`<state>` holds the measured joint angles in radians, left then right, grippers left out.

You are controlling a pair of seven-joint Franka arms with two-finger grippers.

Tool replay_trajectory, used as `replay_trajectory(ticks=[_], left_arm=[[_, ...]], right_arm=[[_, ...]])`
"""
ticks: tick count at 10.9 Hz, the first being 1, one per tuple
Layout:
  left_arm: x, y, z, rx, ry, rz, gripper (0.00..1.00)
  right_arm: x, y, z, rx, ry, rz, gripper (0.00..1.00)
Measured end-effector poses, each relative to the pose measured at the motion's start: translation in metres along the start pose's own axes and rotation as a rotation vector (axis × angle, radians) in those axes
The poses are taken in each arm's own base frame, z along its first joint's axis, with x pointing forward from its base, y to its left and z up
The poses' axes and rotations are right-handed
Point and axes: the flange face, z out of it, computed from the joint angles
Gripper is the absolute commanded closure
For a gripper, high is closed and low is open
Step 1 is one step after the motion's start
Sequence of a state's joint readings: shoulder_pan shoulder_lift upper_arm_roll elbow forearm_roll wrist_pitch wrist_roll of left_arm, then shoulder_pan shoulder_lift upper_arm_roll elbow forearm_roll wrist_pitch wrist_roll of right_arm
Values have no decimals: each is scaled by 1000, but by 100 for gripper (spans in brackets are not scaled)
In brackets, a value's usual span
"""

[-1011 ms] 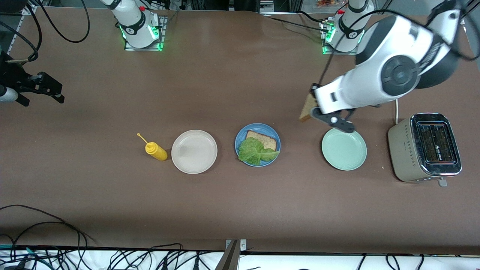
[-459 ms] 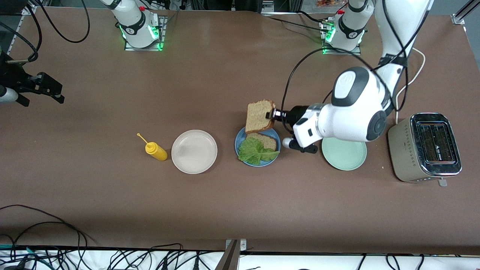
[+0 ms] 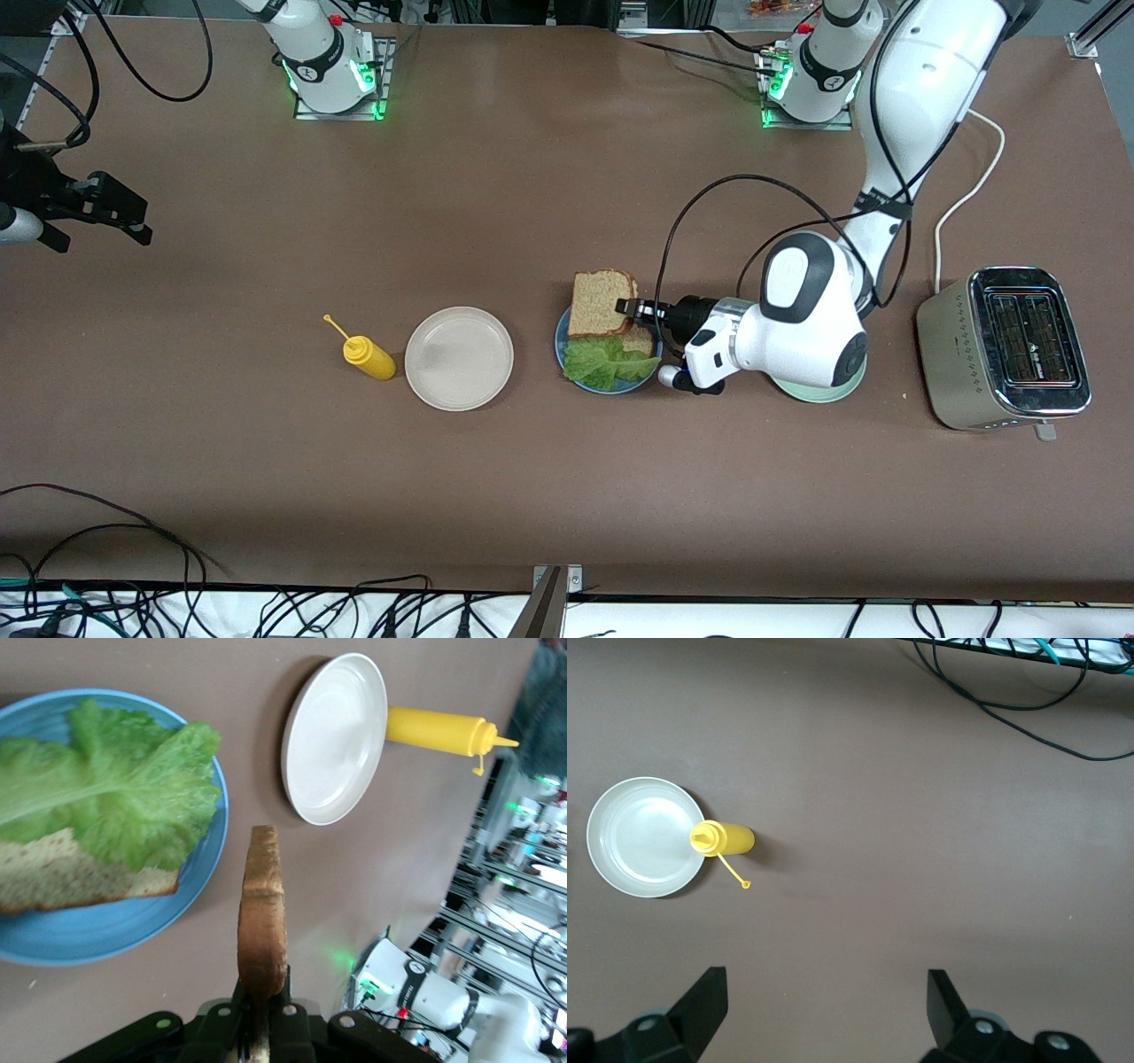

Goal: Make sandwich in blue plate with both arms
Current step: 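Lower the toast onto the lettuce and open the left gripper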

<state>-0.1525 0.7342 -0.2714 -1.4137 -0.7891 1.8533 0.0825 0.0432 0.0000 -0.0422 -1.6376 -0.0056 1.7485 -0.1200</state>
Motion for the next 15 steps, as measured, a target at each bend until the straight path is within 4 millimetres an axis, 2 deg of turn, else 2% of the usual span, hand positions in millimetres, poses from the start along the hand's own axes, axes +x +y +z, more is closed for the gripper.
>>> replay_trajectory(ticks=[2,4,7,8,9,10,12,15], left_arm=[[11,-31,12,-66,-7,85,100],[19,-63,8,-80,2,147,100],[24,-85,1,-84,16,192,100],[25,-90,1,-85,18,206,96],[27,-100,-1,-88,26,230,65],[29,-110,-1,-110,39,250,1],[32,-119,3,-135,49,265,0],[34,-115,-1,-134,58,283,0]], right_arm=[[0,0,0,0,0,0,0],[0,0,0,0,0,0,0],[0,0,0,0,0,0,0],[0,0,0,0,0,0,0],[0,0,0,0,0,0,0],[0,0,0,0,0,0,0],[0,0,1,0,-1,0,0],[1,1,3,0,-4,1,0]])
